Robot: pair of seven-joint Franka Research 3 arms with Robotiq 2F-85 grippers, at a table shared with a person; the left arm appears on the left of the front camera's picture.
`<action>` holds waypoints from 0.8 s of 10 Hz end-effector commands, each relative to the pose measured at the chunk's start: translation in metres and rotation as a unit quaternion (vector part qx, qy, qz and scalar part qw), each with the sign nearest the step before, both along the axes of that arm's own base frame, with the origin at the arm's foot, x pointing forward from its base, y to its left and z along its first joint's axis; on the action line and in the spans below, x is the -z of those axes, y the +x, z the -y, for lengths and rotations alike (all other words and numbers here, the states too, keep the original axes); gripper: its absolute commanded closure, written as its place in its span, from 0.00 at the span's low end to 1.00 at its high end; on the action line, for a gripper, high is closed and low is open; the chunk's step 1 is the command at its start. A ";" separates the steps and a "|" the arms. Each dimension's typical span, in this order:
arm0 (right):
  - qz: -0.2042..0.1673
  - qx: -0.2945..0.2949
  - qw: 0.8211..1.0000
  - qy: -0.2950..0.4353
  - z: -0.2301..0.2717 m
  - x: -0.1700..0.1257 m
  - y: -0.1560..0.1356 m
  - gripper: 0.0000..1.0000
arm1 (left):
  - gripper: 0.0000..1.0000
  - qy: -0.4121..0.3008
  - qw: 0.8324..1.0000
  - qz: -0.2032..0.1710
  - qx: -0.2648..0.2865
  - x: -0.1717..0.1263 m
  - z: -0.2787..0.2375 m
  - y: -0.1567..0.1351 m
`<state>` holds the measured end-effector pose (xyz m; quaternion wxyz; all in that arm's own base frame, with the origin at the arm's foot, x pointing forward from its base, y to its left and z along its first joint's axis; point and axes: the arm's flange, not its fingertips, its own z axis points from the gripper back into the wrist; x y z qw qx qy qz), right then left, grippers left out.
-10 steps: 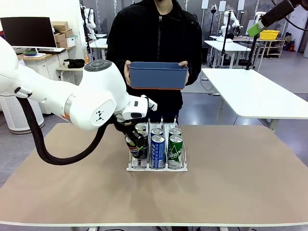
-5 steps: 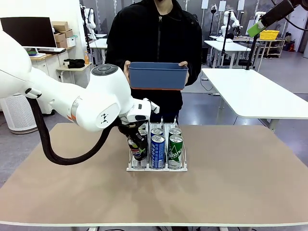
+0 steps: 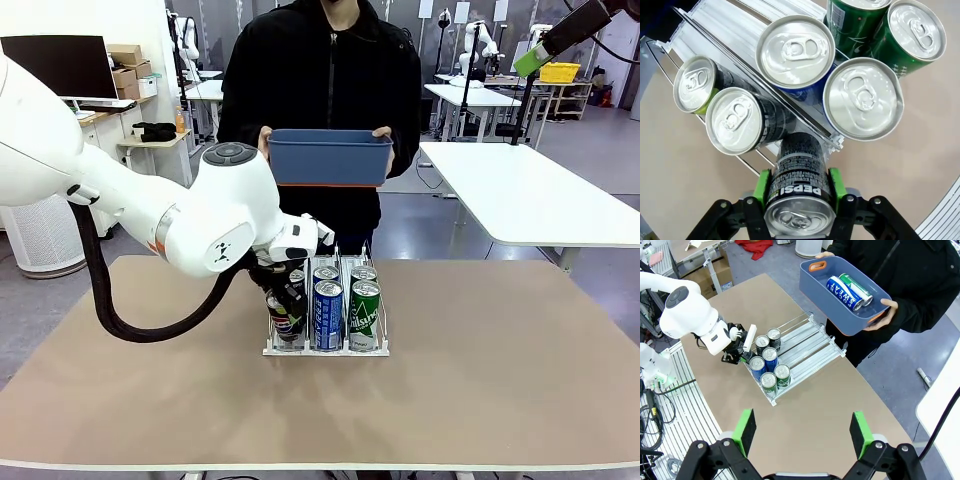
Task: Fill the beverage cans into the dispenser.
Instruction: Place the picked Pepsi coke in the line of the Automatic Can Dispenser with the same cans.
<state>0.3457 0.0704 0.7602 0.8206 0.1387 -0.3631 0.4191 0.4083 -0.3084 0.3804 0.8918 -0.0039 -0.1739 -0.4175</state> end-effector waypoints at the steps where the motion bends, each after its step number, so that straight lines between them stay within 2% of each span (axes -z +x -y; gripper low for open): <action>1: 0.000 0.000 1.000 -0.002 0.000 0.001 0.000 0.00 | 0.42 -0.009 1.000 0.010 -0.003 -0.006 -0.002 0.001; 3: 0.000 0.000 1.000 -0.002 0.000 0.001 0.000 0.00 | 0.42 0.002 1.000 -0.018 -0.005 0.002 0.002 0.009; 8: 0.000 0.000 1.000 -0.002 0.000 0.001 0.000 0.00 | 0.42 -0.002 0.999 -0.034 -0.015 0.004 -0.001 0.036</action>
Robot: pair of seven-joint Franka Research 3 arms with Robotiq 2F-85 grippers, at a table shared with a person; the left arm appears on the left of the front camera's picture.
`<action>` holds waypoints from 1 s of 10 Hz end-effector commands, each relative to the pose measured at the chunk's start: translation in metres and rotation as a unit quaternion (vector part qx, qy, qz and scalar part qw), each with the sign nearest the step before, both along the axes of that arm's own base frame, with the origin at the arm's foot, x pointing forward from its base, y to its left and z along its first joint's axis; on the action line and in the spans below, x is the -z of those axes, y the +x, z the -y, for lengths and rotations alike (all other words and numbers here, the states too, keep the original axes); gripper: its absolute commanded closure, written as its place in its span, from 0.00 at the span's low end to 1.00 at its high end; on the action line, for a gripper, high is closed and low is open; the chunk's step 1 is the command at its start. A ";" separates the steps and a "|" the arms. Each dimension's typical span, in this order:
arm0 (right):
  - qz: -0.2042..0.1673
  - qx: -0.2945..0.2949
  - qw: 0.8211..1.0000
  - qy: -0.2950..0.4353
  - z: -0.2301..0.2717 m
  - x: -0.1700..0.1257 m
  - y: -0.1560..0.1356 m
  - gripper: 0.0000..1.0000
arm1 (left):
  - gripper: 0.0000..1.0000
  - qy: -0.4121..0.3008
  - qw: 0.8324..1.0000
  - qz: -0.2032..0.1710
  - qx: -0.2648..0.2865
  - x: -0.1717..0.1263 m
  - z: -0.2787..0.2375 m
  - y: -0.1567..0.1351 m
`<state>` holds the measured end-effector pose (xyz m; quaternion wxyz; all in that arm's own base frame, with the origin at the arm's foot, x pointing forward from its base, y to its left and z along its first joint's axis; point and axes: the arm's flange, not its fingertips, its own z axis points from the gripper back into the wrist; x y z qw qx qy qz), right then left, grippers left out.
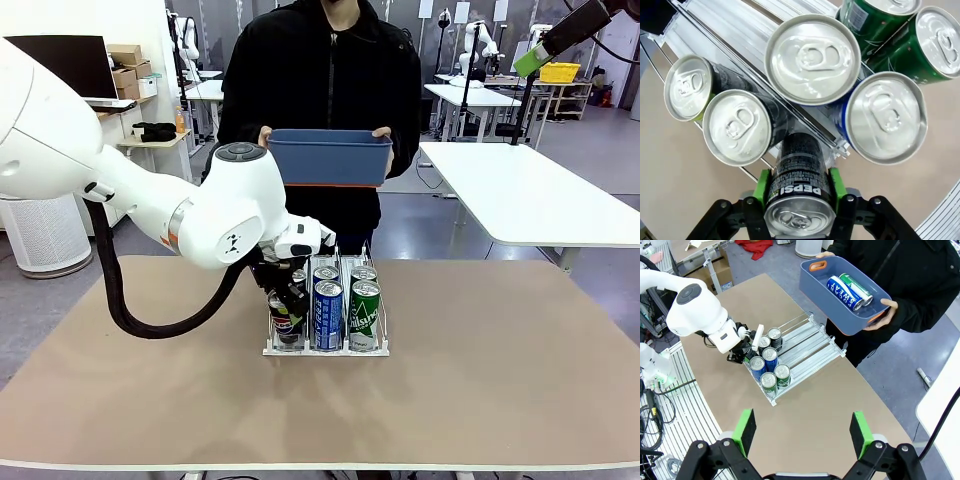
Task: Fill the beverage cans into the dispenser.
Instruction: Place the picked Pepsi coke in the line of the Automatic Can Dispenser with the same cans.
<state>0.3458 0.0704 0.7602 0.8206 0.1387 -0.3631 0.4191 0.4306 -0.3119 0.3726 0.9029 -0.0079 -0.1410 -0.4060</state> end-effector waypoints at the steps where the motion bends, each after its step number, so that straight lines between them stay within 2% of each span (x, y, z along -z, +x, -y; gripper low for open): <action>1: 0.000 0.000 1.000 -0.002 0.000 0.001 0.000 0.00 | 0.22 -0.013 1.000 -0.013 0.004 -0.007 -0.006 0.015; 2: 0.000 0.000 1.000 -0.002 0.000 0.001 0.000 0.00 | 0.22 -0.017 1.000 -0.012 0.002 -0.010 -0.005 0.014; 3: 0.000 0.000 1.000 -0.002 0.000 0.001 0.000 0.00 | 0.02 -0.019 1.000 -0.008 0.000 -0.017 -0.005 0.012; 4: 0.000 0.000 1.000 -0.002 0.000 0.001 0.000 0.00 | 0.21 -0.019 1.000 -0.002 0.000 -0.023 -0.007 0.011; 5: 0.000 0.000 1.000 -0.002 0.000 0.001 0.000 0.00 | 0.00 -0.019 1.000 0.005 -0.001 -0.028 -0.007 0.011; 10: 0.000 0.000 1.000 -0.002 0.000 0.001 0.000 0.00 | 0.00 -0.027 0.999 0.034 -0.010 -0.053 -0.011 -0.011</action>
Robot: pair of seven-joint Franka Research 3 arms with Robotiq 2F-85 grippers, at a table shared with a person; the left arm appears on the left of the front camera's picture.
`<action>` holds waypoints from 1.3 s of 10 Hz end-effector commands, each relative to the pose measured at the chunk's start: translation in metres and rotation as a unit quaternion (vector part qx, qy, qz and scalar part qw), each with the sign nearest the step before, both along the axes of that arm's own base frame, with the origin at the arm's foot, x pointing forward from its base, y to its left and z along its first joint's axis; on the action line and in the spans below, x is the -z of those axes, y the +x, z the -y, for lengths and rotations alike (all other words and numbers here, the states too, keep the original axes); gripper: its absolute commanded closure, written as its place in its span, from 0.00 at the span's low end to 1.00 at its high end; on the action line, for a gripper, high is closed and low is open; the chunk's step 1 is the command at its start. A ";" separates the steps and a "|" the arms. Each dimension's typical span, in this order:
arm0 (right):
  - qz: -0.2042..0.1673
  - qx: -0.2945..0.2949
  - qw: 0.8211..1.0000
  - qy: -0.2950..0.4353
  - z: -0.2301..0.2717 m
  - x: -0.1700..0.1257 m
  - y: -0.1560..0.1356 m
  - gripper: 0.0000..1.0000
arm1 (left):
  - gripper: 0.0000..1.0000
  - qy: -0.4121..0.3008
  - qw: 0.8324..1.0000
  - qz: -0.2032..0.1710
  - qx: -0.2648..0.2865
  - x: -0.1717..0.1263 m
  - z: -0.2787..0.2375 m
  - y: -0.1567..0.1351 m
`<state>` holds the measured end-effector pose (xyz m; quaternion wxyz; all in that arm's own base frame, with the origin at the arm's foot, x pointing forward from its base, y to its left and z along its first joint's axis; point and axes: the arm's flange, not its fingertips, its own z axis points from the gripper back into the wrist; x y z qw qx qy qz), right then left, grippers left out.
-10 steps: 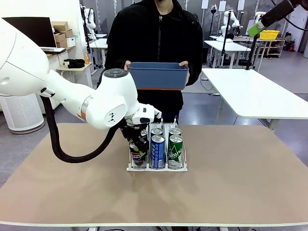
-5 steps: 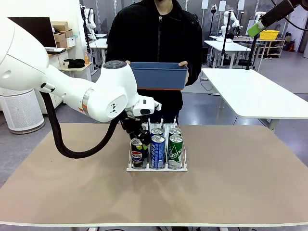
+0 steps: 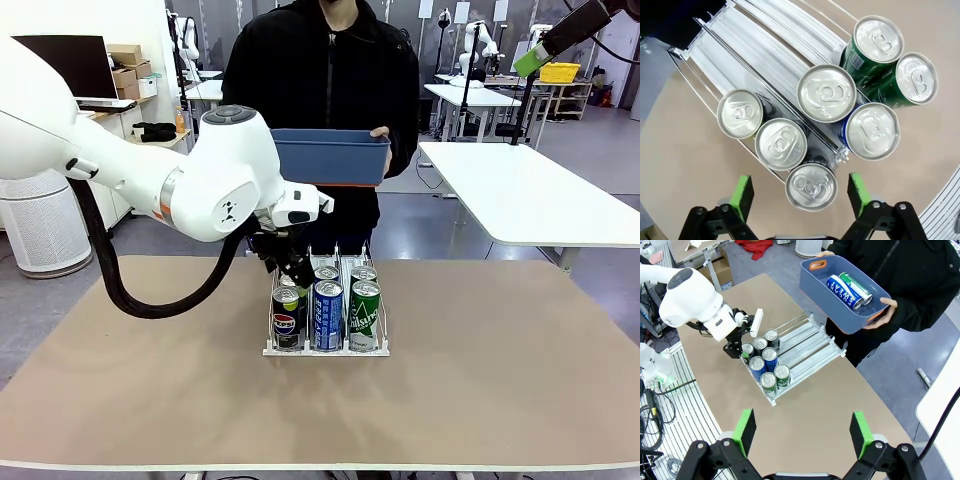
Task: Fill the beverage cans into the dispenser.
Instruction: Place the picked Pepsi coke in the line of the Automatic Can Dispenser with the same cans, then pick up the Sprite handed by the human.
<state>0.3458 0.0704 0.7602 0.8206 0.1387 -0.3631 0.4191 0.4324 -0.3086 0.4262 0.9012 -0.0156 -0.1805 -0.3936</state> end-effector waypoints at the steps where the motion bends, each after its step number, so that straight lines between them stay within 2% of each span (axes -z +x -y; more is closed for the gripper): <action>1: 0.000 0.000 1.000 -0.002 0.000 0.001 0.000 0.00 | 0.00 0.003 1.000 0.006 0.004 -0.001 -0.007 -0.019; 2: 0.000 0.000 1.000 -0.002 0.000 0.001 0.000 0.00 | 0.00 0.011 1.000 0.027 0.006 -0.001 -0.006 -0.025; 3: 0.000 0.000 1.000 -0.002 0.000 0.001 0.000 0.00 | 0.00 0.001 1.000 0.004 0.002 -0.004 -0.001 -0.006; 13: 0.000 0.000 1.000 -0.002 0.000 0.001 0.000 0.00 | 0.00 0.001 1.000 0.004 0.002 -0.004 -0.001 -0.006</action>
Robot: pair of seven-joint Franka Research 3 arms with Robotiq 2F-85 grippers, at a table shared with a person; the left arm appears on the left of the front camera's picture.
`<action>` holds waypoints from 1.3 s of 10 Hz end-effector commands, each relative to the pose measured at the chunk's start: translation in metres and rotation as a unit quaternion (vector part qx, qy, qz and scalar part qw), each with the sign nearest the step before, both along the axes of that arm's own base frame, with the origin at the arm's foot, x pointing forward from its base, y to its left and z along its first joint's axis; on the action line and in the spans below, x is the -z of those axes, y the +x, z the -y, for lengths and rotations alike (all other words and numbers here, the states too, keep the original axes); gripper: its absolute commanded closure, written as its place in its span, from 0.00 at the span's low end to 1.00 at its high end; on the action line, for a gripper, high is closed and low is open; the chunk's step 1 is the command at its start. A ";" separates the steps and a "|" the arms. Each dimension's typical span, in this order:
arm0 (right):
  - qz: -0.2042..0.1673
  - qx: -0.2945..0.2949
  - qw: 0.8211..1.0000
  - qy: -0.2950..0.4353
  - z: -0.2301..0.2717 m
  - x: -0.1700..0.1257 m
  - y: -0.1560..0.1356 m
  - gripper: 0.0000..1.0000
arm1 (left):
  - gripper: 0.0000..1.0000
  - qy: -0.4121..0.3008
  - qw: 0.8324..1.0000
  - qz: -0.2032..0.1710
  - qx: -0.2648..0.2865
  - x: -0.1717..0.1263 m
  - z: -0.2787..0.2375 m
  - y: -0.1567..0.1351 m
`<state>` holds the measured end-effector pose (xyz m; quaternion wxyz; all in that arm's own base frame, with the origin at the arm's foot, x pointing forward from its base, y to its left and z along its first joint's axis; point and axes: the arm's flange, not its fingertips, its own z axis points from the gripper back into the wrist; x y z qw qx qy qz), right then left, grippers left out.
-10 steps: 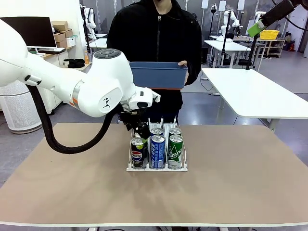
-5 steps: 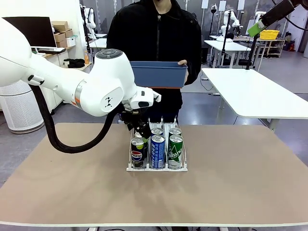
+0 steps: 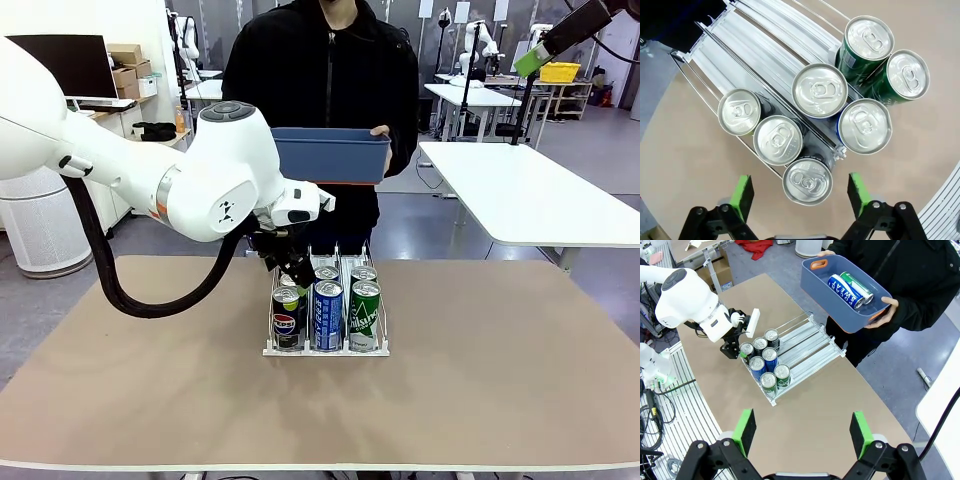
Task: Fill the beverage cans into the dispenser.
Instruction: Pick up the Sprite handed by the human.
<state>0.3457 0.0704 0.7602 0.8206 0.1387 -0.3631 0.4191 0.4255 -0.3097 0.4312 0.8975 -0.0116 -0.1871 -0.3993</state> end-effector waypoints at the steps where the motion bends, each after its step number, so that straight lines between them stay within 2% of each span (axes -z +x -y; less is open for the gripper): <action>1: 0.000 0.000 1.000 -0.002 0.000 0.001 0.000 0.00 | 0.00 -0.001 1.000 -0.004 -0.004 0.001 -0.002 0.001; 2: 0.000 0.000 1.000 -0.002 0.000 0.001 0.000 0.00 | 0.00 0.000 1.000 0.000 0.000 0.000 0.000 0.000; 4: 0.000 0.000 1.000 -0.002 0.000 0.001 0.000 0.00 | 0.00 -0.028 1.000 -0.009 0.001 -0.052 -0.020 -0.004; 6: 0.000 0.000 1.000 -0.002 0.000 0.001 0.000 0.00 | 0.00 -0.088 0.995 -0.020 0.048 -0.100 -0.055 -0.007; 8: 0.000 0.000 1.000 -0.002 0.000 0.001 0.000 0.00 | 0.00 -0.126 0.991 0.006 0.051 -0.144 -0.084 -0.020; 11: 0.000 0.000 1.000 -0.002 0.000 0.001 0.000 0.00 | 0.00 -0.130 0.988 0.047 0.069 -0.212 -0.137 -0.042; 13: 0.000 0.000 1.000 -0.002 0.000 0.001 0.000 0.00 | 0.00 -0.130 0.987 0.059 0.076 -0.252 -0.163 -0.059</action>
